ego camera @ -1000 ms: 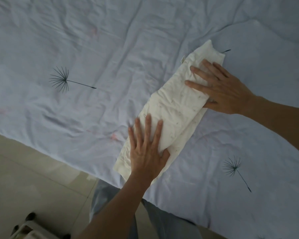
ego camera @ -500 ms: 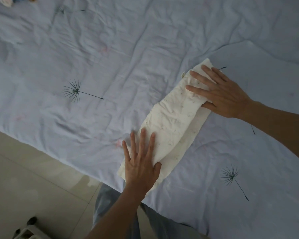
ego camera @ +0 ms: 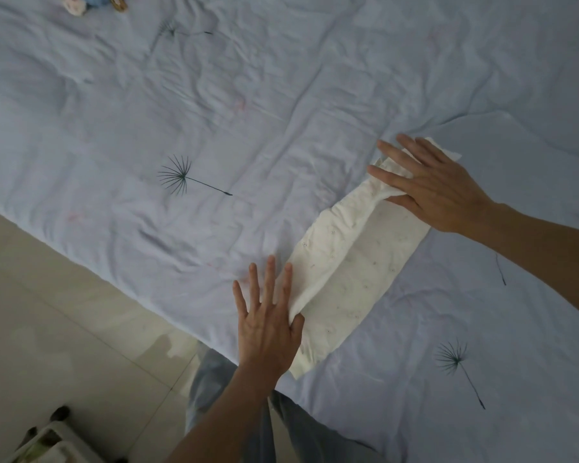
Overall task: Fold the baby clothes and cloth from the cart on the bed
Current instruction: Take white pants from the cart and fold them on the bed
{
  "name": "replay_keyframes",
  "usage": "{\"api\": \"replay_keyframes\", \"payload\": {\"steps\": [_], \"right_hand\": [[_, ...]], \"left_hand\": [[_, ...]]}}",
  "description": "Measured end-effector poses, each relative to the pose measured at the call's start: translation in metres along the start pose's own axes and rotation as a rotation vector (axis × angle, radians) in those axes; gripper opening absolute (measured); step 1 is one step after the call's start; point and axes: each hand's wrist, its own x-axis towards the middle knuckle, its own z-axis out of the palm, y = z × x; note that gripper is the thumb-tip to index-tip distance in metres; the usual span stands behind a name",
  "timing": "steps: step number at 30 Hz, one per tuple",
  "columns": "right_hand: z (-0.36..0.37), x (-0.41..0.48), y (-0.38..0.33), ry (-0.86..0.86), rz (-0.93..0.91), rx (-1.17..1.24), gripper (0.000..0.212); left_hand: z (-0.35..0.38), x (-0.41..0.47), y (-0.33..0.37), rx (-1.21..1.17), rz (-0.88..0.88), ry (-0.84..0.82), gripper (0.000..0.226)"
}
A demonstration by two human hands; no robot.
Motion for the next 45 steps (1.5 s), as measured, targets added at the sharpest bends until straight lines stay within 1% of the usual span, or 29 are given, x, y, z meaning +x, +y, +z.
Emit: {"api": "replay_keyframes", "payload": {"steps": [8, 15, 29, 36, 41, 45], "right_hand": [[-0.013, 0.034, -0.004, 0.027, -0.007, 0.022, 0.061], [-0.032, 0.062, -0.006, 0.005, 0.003, 0.011, 0.062], [-0.039, 0.129, -0.016, -0.098, 0.081, -0.035, 0.064], [-0.034, 0.155, -0.017, -0.152, 0.125, -0.016, 0.066], [-0.029, 0.166, -0.021, -0.186, 0.167, 0.004, 0.067], [-0.024, 0.174, -0.025, -0.204, 0.210, 0.012, 0.064]], "left_hand": [[-0.014, 0.007, -0.016, -0.027, -0.034, 0.036, 0.075], [-0.029, 0.018, -0.032, -0.040, -0.040, 0.048, 0.076], [-0.066, 0.061, -0.087, -0.011, -0.016, 0.024, 0.071], [-0.078, 0.088, -0.111, 0.020, 0.019, 0.025, 0.071], [-0.082, 0.106, -0.129, 0.021, 0.039, 0.056, 0.070], [-0.087, 0.118, -0.149, 0.051, 0.062, 0.072, 0.074]]}}
